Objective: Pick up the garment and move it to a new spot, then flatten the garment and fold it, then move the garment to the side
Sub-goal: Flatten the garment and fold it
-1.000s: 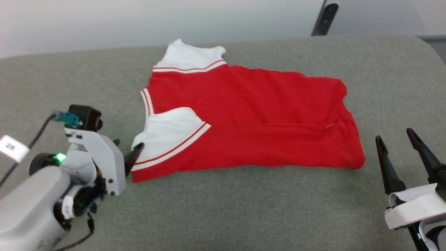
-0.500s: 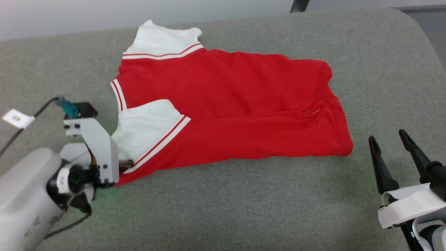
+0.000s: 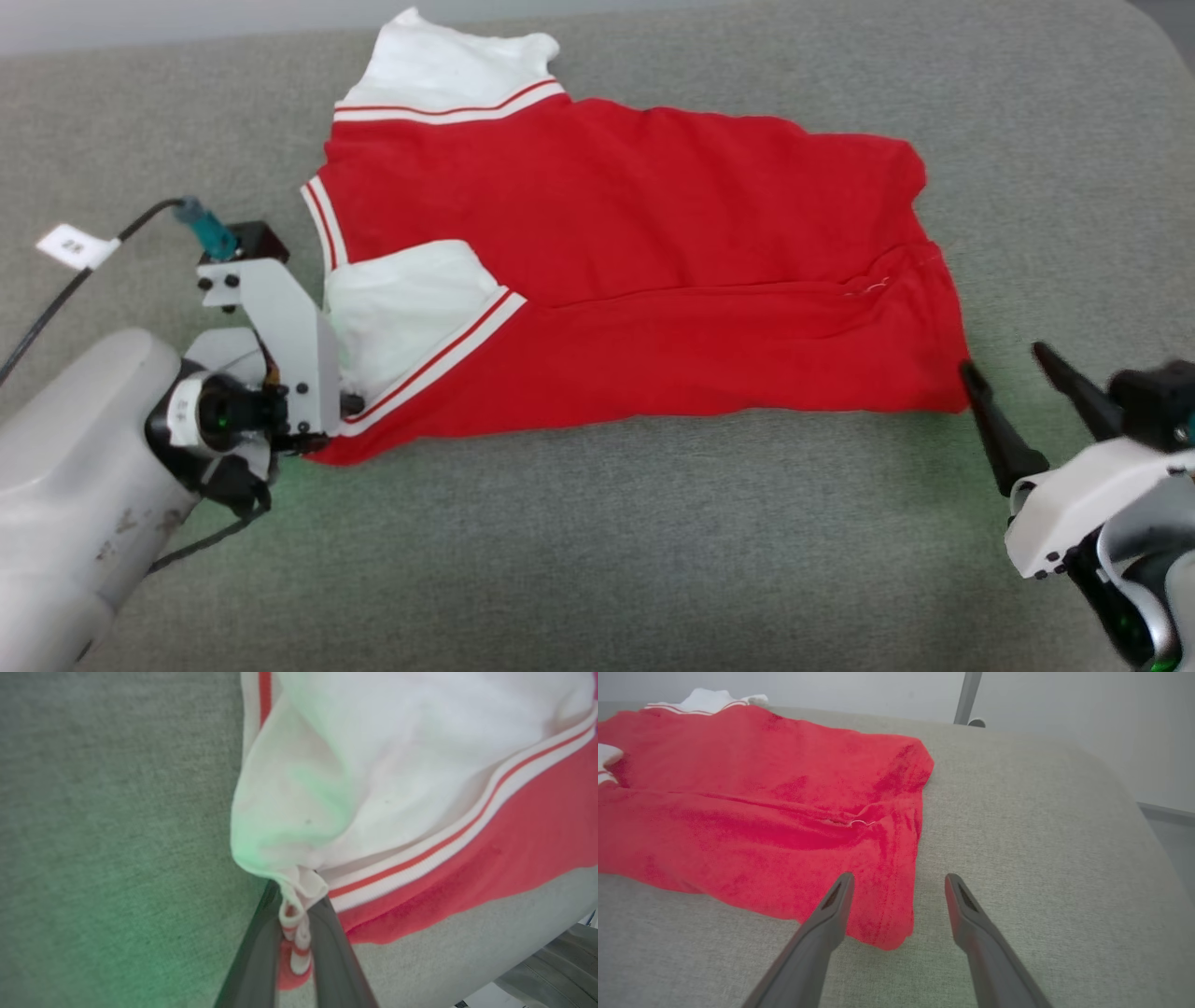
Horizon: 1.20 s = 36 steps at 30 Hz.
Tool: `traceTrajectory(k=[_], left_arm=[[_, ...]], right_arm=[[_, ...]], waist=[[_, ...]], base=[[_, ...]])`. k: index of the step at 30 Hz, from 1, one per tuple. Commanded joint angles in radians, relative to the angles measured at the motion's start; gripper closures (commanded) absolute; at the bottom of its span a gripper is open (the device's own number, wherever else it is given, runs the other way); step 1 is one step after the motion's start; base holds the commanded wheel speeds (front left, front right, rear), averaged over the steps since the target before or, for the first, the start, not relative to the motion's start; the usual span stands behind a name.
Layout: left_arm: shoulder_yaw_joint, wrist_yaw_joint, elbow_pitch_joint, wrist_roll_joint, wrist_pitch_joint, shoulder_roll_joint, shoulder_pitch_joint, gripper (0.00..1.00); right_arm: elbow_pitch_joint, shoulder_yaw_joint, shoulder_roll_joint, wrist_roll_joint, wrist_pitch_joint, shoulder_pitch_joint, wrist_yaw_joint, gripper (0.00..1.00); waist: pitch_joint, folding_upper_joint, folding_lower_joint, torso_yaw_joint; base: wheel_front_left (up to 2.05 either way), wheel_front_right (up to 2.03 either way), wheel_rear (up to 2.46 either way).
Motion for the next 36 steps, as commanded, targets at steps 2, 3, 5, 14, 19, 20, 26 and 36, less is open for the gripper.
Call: traceTrajectory(k=[2, 3, 5, 14, 19, 20, 26, 36], left_arm=[[-0.040, -0.006, 0.035, 0.022, -0.008, -0.041, 0.033, 1.00], [-0.040, -0.008, 0.037, 0.026, -0.011, -0.044, 0.025, 1.00], [-0.039, -0.013, 0.040, 0.032, -0.022, -0.050, 0.013, 1.00], [-0.052, -0.049, 0.057, 0.050, -0.042, -0.106, -0.022, 1.00], [-0.049, -0.063, 0.070, 0.053, -0.054, -0.117, -0.032, 1.00], [-0.047, -0.064, 0.073, 0.052, -0.057, -0.121, -0.035, 1.00], [-0.045, -0.084, 0.108, 0.040, -0.057, -0.131, -0.034, 1.00], [-0.026, -0.092, 0.101, 0.020, -0.032, -0.078, -0.031, 1.00]], right_arm=[[-0.004, 0.018, -0.023, 0.048, 0.116, -0.034, -0.001, 0.00], [-0.005, 0.026, -0.036, 0.064, 0.168, -0.045, -0.001, 0.00], [0.008, 0.029, -0.050, 0.099, 0.281, -0.070, -0.001, 0.00], [0.156, -0.001, -0.051, 0.146, 0.618, -0.219, -0.001, 0.00], [0.245, 0.005, -0.013, 0.166, 0.698, -0.270, -0.001, 0.00], [0.264, 0.010, -0.002, 0.169, 0.719, -0.280, 0.000, 0.00], [0.325, 0.038, -0.015, 0.180, 0.822, -0.324, 0.001, 1.00], [0.280, -0.017, -0.094, 0.205, 0.855, -0.320, -0.001, 1.00]], waist=[[0.010, 0.0000, 0.0000, 0.015], [0.013, 0.0000, 0.0000, 0.021], [0.019, 0.0000, 0.0000, 0.032], [0.047, 0.0000, 0.0000, 0.096], [0.056, 0.0000, 0.0000, 0.115], [0.058, 0.0000, 0.0000, 0.120], [0.051, 0.0000, 0.0000, 0.146], [0.010, 0.0000, 0.0000, 0.166]], base=[[0.00, 0.00, 0.00], [0.00, 0.00, 0.00], [0.00, 0.00, 0.00], [0.00, 0.00, 0.00], [0.00, 0.00, 0.00], [0.00, 0.00, 0.00], [0.00, 0.00, 0.00], [0.00, 0.00, 0.00]])
